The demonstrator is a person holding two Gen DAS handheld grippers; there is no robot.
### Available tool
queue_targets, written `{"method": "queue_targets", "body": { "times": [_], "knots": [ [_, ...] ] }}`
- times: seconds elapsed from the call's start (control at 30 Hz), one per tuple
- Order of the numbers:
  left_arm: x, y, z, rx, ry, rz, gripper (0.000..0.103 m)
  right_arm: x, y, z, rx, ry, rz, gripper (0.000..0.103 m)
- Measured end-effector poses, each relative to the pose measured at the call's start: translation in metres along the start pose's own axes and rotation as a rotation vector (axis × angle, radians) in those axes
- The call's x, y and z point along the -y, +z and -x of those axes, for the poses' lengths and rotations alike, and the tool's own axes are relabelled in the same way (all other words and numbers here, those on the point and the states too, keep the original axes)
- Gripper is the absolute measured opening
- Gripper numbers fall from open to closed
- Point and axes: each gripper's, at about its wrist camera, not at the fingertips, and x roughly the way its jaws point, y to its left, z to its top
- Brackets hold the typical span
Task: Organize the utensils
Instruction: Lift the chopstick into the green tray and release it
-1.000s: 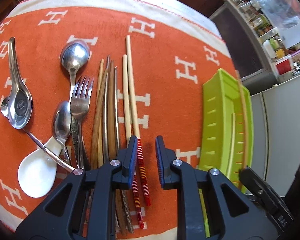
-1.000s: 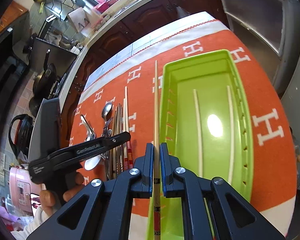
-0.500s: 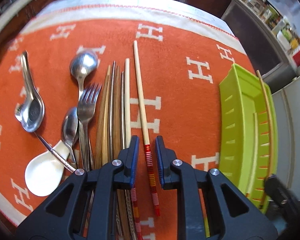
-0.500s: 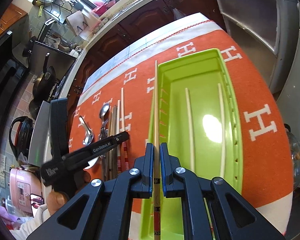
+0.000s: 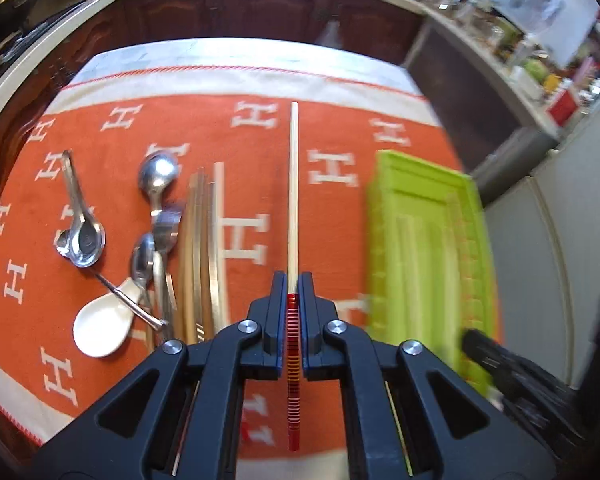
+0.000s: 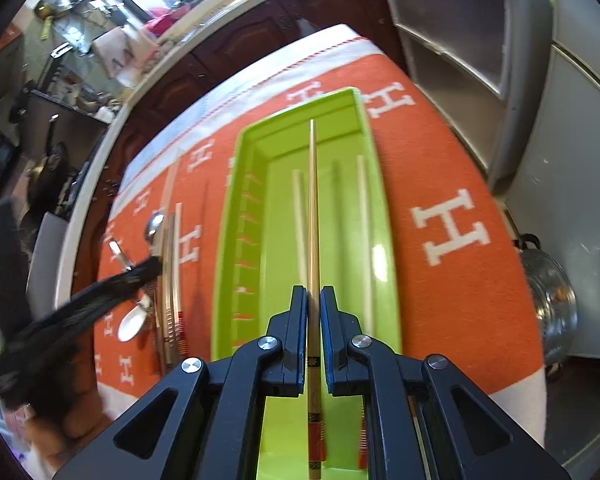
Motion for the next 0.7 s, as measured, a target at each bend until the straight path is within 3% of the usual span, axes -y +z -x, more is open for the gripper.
{"method": "queue_targets", "body": {
  "times": [0.07,0.3,0.5,0.7],
  "knots": [
    [0.011,-0.006,0.022,-0.003,-0.037,-0.034,0.003,0.005,0.001,0.000,0.000,-0.006,-0.026,0.017],
    [0.061,-0.018,0.041,-0.070,-0.123,-0.133,0.003,0.008,0.001,0.030,0.118,-0.078,-0.036,0.018],
    [0.089,-0.036,0.042,-0.110,-0.114,-0.213,0.003,0.012,-0.002,0.064,0.223,-0.155,-0.040,0.026],
    [0.092,-0.049,0.048,-0.074,-0.059,-0.277,0.004,0.013,-0.009,0.078,0.226,-0.174,-0.027,0.028]
  ]
}}
